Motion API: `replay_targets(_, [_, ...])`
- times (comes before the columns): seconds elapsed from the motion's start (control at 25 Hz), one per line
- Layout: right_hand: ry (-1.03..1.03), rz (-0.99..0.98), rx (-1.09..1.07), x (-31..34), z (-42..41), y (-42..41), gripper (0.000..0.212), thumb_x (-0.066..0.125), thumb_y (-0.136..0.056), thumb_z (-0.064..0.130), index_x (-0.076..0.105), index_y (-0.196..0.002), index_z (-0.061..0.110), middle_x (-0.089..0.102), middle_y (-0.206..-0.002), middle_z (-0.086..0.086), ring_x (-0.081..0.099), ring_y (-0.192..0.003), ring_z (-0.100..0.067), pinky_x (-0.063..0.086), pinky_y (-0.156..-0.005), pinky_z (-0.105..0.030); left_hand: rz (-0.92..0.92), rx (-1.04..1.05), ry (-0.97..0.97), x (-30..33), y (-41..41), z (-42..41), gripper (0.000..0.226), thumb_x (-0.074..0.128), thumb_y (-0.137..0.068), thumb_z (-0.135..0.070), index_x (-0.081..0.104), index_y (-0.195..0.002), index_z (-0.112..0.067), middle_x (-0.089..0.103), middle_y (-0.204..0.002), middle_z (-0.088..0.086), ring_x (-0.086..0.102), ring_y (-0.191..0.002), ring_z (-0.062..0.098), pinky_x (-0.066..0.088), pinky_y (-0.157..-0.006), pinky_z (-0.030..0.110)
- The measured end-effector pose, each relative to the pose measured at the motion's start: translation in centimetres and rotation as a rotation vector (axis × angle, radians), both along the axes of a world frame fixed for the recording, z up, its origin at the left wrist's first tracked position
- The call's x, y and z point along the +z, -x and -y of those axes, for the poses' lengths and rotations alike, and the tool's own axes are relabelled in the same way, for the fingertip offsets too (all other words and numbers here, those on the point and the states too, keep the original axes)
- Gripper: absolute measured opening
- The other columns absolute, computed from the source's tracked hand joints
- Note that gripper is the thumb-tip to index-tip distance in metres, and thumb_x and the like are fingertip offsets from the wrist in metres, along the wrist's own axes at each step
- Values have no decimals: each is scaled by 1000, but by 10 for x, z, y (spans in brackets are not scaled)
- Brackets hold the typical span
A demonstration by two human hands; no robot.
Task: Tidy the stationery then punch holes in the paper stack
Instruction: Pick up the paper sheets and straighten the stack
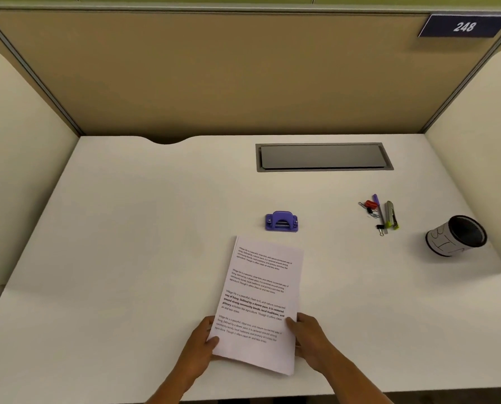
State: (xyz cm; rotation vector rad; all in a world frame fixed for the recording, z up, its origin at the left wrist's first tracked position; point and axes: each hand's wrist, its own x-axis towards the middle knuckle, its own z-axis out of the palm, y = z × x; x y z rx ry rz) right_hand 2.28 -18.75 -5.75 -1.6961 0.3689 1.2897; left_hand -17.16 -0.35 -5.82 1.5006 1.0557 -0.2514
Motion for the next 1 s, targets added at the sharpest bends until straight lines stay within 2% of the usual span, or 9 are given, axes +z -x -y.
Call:
replay_targets(0.12, [-56,-24,-63,-1,0,-4,18,57,-99,12,69,-112,8,79,-101,-10,76,-88,-30,60,-64,-36,-22,-58,19,2,-6,-17,43,40,-100,1,45,-138,-17,59,-135,6,59,-122,25,56,-98,39])
replay_targets(0.32, [-135,-45,-178,-3,-5,-15,17,62,-98,12,69,-113,8,78,-104,-13,75,-91,-34,61,-65,-42,-21,-210,29,2,-19,-40,40,42,-100,-1,48,-134,-22,62,-133,-2,58,-123,19,51,-105,36])
replay_targets(0.44, [-132,-17,-180,-2,-9,-18,16,58,-99,10,69,-111,12,79,-102,-9,76,-91,-31,61,-65,-42,-16,-253,31,1,-25,-48,41,42,-99,0,50,-130,-25,63,-130,-6,59,-122,14,52,-103,33])
replay_targets(0.56, [-108,41,-172,0,-12,-17,18,56,-100,10,70,-108,19,80,-99,-2,77,-87,-25,61,-63,-38,-45,-351,-5,0,-31,-52,36,47,-99,-5,53,-128,-25,64,-130,-6,61,-117,9,51,-99,25])
replay_targets(0.68, [-85,83,-137,1,-14,-15,20,56,-99,12,69,-111,21,79,-100,0,77,-89,-23,63,-68,-40,-67,-380,-113,2,-50,-58,22,57,-98,-25,62,-118,-19,71,-118,-5,67,-101,8,53,-81,17])
replay_targets(0.76, [-78,92,-114,2,-15,-15,21,55,-99,12,69,-112,19,79,-101,-1,76,-91,-24,63,-74,-44,-67,-336,-211,6,-71,-62,19,59,-96,-28,62,-112,-19,71,-109,-3,67,-93,7,47,-69,10])
replay_targets(0.88, [-73,93,-95,2,-15,-13,20,55,-99,13,69,-113,18,79,-103,-2,76,-94,-25,63,-78,-47,-24,-244,-247,9,-109,-69,24,60,-96,-25,60,-119,-16,70,-110,1,67,-93,12,48,-71,14])
replay_targets(1.0, [-87,85,-71,4,-14,-13,19,57,-99,14,69,-113,16,78,-104,-5,76,-95,-27,62,-74,-42,23,-133,-252,9,-141,-73,32,59,-96,-26,59,-125,-13,69,-117,3,67,-95,16,51,-78,19])
